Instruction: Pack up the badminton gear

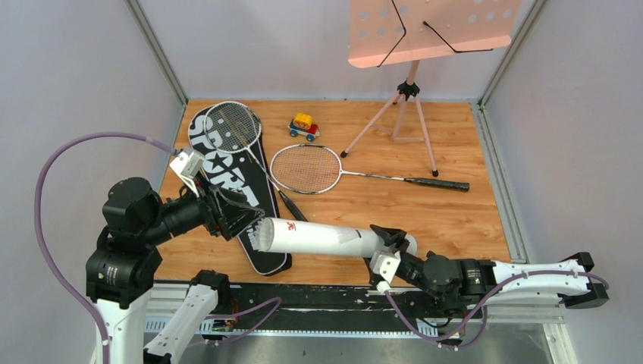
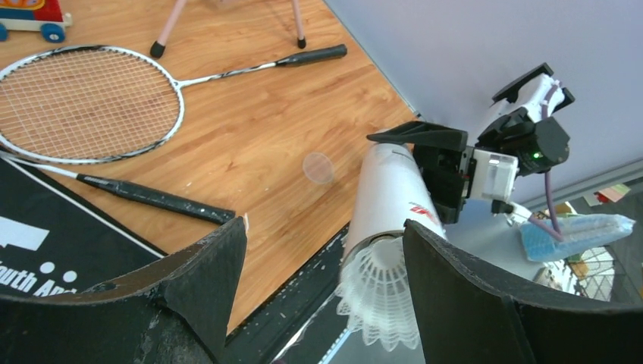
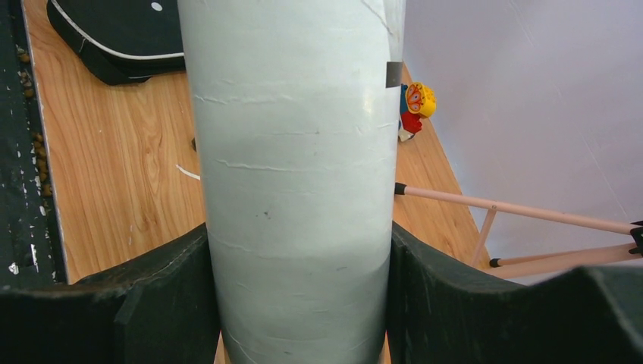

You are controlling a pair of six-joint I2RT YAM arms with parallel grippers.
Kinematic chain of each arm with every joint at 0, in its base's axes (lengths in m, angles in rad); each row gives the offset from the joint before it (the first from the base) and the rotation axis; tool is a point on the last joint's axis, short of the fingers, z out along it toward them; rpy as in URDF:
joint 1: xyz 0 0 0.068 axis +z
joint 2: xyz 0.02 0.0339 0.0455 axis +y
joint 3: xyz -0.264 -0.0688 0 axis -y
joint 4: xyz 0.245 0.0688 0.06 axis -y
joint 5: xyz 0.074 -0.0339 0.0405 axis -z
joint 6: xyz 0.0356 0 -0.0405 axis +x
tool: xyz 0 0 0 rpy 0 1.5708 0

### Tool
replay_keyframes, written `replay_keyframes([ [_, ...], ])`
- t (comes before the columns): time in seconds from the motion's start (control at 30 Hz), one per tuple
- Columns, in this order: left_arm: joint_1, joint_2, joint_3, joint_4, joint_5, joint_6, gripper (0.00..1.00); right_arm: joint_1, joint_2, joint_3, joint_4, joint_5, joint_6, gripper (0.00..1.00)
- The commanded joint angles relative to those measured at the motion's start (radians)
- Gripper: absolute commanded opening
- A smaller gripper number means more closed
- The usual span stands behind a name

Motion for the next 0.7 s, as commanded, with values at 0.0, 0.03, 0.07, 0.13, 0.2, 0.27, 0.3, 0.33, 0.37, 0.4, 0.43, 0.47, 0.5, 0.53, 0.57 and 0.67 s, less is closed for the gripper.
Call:
replay_keyframes([
  [0.0,-0.001,0.003,-0.009,-0.047,-0.017,0.08,0.83,0.005,-0.045,0.014,0.107,-0.008,0.007,0.18],
  [0.03,-0.001,0.001,-0.016,-0.047,0.001,0.091,0.84,0.005,-0.054,0.012,0.11,-0.01,0.007,0.18],
  [0.07,-0.001,-0.001,-0.02,-0.044,0.009,0.094,0.85,0.005,-0.06,0.013,0.112,-0.014,0.006,0.18],
  [0.13,-0.001,-0.011,-0.034,-0.028,0.032,0.094,0.86,0.005,-0.071,0.01,0.115,-0.018,0.004,0.18],
  [0.2,-0.001,-0.021,-0.052,-0.004,0.056,0.089,0.86,0.005,-0.074,0.009,0.117,-0.021,0.001,0.18],
  [0.27,-0.001,-0.024,-0.072,0.028,0.086,0.076,0.87,0.005,-0.071,0.012,0.117,-0.022,0.001,0.18],
  [0.3,-0.001,-0.027,-0.089,0.04,0.11,0.062,0.87,0.006,-0.07,0.012,0.117,-0.022,0.001,0.18],
  [0.33,-0.001,-0.028,-0.097,0.063,0.12,0.056,0.87,0.006,-0.068,0.013,0.118,-0.021,0.0,0.18],
  [0.37,-0.001,-0.027,-0.113,0.073,0.133,0.047,0.87,0.005,-0.067,0.013,0.121,-0.021,0.0,0.18],
  [0.4,-0.001,-0.026,-0.12,0.085,0.133,0.045,0.87,0.005,-0.067,0.014,0.125,-0.02,0.0,0.18],
  [0.43,-0.001,-0.025,-0.134,0.088,0.13,0.044,0.87,0.006,-0.067,0.013,0.129,-0.02,0.0,0.18],
  [0.47,-0.001,-0.023,-0.142,0.092,0.125,0.044,0.87,0.006,-0.068,0.011,0.135,-0.022,-0.002,0.18],
  [0.5,-0.001,-0.022,-0.16,0.094,0.124,0.044,0.87,0.006,-0.068,0.009,0.143,-0.024,-0.002,0.18],
  [0.53,-0.001,-0.022,-0.171,0.101,0.13,0.039,0.87,0.005,-0.068,0.006,0.15,-0.026,-0.003,0.18],
  [0.57,-0.001,-0.023,-0.192,0.114,0.135,0.036,0.87,0.006,-0.068,0.004,0.155,-0.029,-0.003,0.17],
  [0.67,-0.001,-0.032,-0.232,0.133,0.145,0.021,0.87,0.005,-0.066,-0.004,0.173,-0.032,-0.009,0.17],
])
